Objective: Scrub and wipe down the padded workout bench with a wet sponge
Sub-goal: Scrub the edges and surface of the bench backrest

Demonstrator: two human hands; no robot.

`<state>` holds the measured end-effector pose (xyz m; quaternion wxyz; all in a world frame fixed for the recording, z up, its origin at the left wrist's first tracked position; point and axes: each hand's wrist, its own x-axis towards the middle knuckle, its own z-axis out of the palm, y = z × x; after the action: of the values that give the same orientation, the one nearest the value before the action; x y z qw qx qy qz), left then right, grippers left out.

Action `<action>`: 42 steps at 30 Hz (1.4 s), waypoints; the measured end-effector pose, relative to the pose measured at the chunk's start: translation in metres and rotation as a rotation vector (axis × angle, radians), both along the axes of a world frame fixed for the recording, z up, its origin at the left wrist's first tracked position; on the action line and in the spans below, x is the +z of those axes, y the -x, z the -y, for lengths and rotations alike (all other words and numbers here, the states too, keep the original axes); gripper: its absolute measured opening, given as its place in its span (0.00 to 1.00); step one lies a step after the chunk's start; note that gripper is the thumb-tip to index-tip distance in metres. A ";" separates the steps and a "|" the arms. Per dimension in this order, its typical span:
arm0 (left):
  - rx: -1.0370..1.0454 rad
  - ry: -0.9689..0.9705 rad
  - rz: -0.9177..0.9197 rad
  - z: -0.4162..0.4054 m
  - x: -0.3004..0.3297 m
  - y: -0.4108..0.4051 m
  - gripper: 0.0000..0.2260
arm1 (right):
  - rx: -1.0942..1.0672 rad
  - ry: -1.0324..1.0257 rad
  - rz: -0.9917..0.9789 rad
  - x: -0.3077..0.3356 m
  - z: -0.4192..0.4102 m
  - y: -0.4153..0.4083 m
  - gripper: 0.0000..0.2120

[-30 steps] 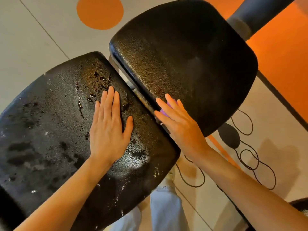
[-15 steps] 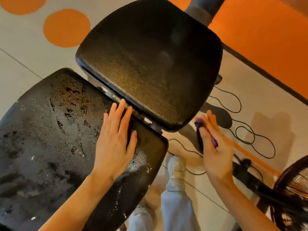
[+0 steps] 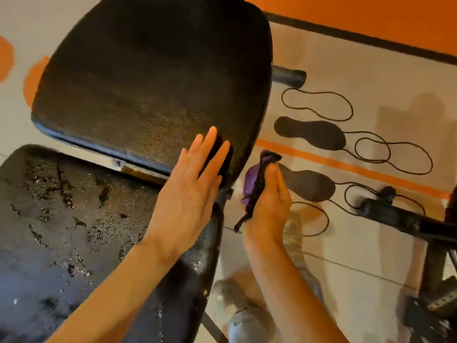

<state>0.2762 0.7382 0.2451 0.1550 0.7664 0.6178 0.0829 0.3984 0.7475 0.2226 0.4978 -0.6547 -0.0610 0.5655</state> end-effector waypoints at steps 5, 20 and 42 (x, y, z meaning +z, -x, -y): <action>-0.104 0.004 -0.045 -0.012 -0.005 0.000 0.23 | -0.115 -0.173 -0.206 0.004 -0.002 0.017 0.16; -0.111 0.134 0.070 -0.012 -0.005 0.002 0.25 | 0.095 -0.448 0.143 -0.002 0.022 0.038 0.22; -0.012 0.072 0.157 -0.018 -0.001 -0.002 0.24 | 0.153 -0.540 0.225 -0.023 -0.024 0.022 0.20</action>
<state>0.2782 0.7567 0.2442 0.2308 0.7553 0.6017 0.1193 0.3759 0.7711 0.1994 0.6000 -0.5510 -0.3129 0.4885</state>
